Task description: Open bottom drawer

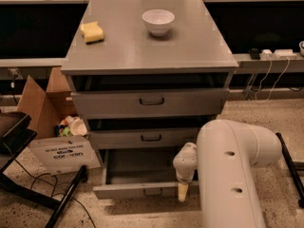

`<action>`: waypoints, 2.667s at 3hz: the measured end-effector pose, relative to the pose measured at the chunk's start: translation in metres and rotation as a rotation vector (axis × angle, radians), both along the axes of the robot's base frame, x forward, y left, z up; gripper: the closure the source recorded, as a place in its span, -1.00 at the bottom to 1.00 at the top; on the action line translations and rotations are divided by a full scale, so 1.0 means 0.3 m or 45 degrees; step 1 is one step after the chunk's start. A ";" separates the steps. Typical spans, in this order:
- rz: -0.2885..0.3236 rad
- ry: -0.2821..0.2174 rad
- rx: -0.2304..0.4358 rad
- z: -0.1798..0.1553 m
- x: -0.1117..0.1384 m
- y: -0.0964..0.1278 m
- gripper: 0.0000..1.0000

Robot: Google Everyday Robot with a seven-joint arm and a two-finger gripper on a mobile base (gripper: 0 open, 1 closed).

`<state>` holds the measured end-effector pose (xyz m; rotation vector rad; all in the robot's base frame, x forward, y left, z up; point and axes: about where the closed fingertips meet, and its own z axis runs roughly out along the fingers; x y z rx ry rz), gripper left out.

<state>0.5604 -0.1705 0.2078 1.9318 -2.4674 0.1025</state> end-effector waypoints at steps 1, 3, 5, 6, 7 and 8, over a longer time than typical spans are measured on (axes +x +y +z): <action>-0.018 0.073 -0.047 -0.068 -0.095 -0.023 -1.00; -0.086 0.262 -0.127 -0.156 -0.337 -0.102 -0.19; -0.086 0.262 -0.127 -0.118 -0.334 -0.102 0.75; -0.086 0.262 -0.127 -0.099 -0.326 -0.103 1.00; -0.086 0.262 -0.127 -0.095 -0.321 -0.103 1.00; -0.106 0.269 -0.129 -0.087 -0.357 -0.119 1.00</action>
Offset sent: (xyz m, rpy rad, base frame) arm -0.2045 -0.0608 -0.0837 -0.1877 0.4157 -0.1405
